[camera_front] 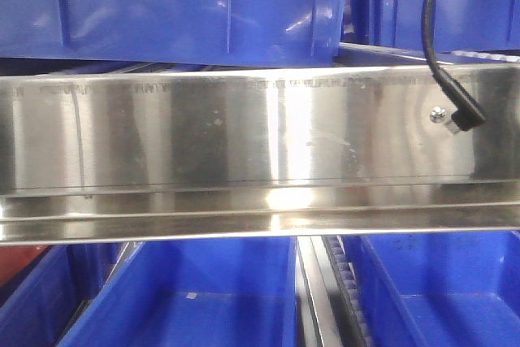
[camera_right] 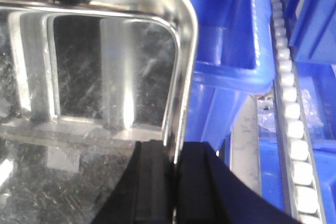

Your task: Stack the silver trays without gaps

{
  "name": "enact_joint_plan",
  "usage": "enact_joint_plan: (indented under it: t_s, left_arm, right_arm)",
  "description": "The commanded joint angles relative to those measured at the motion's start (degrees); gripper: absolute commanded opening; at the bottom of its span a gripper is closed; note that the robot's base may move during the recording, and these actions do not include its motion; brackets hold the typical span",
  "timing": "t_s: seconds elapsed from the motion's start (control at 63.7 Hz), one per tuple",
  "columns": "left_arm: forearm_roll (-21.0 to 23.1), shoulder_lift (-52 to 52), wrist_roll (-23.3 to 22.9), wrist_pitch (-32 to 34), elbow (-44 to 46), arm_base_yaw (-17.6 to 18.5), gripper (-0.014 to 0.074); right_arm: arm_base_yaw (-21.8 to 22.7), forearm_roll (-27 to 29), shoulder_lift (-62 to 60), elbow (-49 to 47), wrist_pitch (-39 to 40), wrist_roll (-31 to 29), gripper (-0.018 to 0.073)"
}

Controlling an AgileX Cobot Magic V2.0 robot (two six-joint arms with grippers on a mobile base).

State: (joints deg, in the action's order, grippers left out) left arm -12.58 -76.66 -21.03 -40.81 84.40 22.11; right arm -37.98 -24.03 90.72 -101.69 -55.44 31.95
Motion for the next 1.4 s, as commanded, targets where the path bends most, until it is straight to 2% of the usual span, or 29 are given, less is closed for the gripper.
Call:
enact_joint_plan:
  t_s: [0.0,0.298,0.502,0.612,0.738,0.863,0.942,1.036,1.208,1.381]
  left_arm:
    - [0.12,1.71,0.58,5.85,0.92,0.53,-0.0009]
    - [-1.46,3.37,1.01,7.78,0.92,0.53,-0.0009]
    - [-1.82,3.9,1.27,9.52,0.32,1.52,-0.0009]
    - [-3.2,6.07,1.39,14.36,-3.61,3.4,-0.0009]
    - [-3.57,9.78,1.39,21.46,-10.85,4.49,-0.0009]
    - [-2.98,12.99,1.39,26.25,-16.69,4.49,-0.0009]
    - [-2.98,14.07,0.93,27.07,-18.98,4.49,-0.0009]
    - [-2.98,14.12,-0.58,27.55,-19.36,4.49,-0.0009]
    - [-2.98,13.54,-3.61,32.42,-19.36,4.49,-0.0009]
    - [-2.72,13.42,-3.74,30.35,-19.36,4.49,-0.0009]
  right_arm:
    - [-1.13,-1.22,-0.66,-0.53,4.16,-1.42,-0.0058]
    - [-7.25,-11.34,-2.21,-0.21,7.28,-0.29,-0.0058]
    - [-7.56,-14.31,-4.57,0.59,7.8,3.07,-0.0058]
    - [-7.56,-15.49,-6.63,3.35,9.78,4.16,-0.0058]
    - [-7.56,-16.39,-10.08,9.15,15.74,6.79,-0.0058]
    - [-7.56,-21.88,-13.39,16.41,19.9,12.95,-0.0058]
    - [-7.56,-24.46,-14.96,20.18,21.62,16.86,-0.0058]
    - [-7.56,-25.11,-16.14,23.35,23.86,18.52,-0.0058]
    - [-7.8,-25.11,-16.41,24.0,24.55,18.52,-0.0058]
    - [-7.8,-25.39,-16.41,24.0,24.47,18.52,-0.0058]
